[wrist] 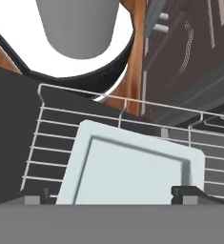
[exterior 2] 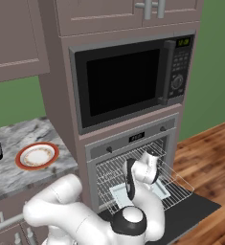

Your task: Take the baked cake out of the oven and place it on the plate for cooling. Then close the oven door.

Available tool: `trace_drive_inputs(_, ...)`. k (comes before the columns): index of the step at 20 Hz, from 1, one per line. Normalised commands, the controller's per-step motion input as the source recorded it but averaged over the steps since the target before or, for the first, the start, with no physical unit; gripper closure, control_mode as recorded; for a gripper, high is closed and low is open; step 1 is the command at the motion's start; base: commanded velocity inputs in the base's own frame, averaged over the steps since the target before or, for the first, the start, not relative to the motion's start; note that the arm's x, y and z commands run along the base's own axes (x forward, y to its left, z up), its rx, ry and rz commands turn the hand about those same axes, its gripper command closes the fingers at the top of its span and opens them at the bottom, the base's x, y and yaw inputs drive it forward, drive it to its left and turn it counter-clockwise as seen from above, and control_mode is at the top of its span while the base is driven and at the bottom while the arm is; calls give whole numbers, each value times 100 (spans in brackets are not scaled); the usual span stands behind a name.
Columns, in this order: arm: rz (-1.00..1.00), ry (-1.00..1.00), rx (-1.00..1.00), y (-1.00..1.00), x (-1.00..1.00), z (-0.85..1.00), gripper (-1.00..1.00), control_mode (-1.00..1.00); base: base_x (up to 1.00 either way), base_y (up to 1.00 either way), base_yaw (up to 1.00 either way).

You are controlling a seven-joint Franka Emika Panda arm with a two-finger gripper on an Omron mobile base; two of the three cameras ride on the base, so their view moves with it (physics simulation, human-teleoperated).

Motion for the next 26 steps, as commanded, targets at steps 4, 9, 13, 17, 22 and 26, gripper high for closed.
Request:
trace_drive_inputs(4, 0, 0, 0, -2, 15, -34, -100, -100, 0, 0, 0)
trace_drive_inputs(9, -1, 2, 0, -5, 14, -36, -100, -100, 0, 0, 0)
trace_drive_inputs(13, -2, 2, 0, -17, 10, -32, -100, -100, 0, 0, 0)
trace_drive_inputs(17, -2, 1, 0, -21, 11, -24, -100, -100, 0, 0, 0)
trace_drive_inputs(22, -1, 0, 0, -10, 16, -3, -100, -100, 0, 0, 0)
trace_drive_inputs(26, 0, 0, 0, 0, 14, 0, -100, -100, 0, 0, 0)
